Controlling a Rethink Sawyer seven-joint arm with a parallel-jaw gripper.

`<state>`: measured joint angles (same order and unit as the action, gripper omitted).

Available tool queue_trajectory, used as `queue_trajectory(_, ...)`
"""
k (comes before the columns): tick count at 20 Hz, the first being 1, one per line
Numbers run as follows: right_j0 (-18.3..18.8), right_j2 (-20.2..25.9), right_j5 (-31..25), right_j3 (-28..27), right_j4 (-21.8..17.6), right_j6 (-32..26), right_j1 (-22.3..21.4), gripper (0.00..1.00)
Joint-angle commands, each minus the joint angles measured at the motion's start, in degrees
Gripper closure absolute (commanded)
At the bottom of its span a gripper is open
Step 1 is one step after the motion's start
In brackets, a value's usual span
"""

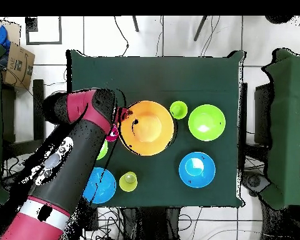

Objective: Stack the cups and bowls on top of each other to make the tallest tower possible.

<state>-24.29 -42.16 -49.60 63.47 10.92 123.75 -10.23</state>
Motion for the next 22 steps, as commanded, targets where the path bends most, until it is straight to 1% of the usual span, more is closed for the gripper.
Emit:
queue_trajectory(1,-0.83,3.63,1.00,3.23,-1.19,11.89,2.75,1.00)
queue_trajectory(16,-1.51,4.00,-0.64,2.67,0.59,13.50,3.03,1.00)
queue_trajectory(22,-1.95,4.31,-1.39,1.91,1.60,15.16,3.52,1.00)
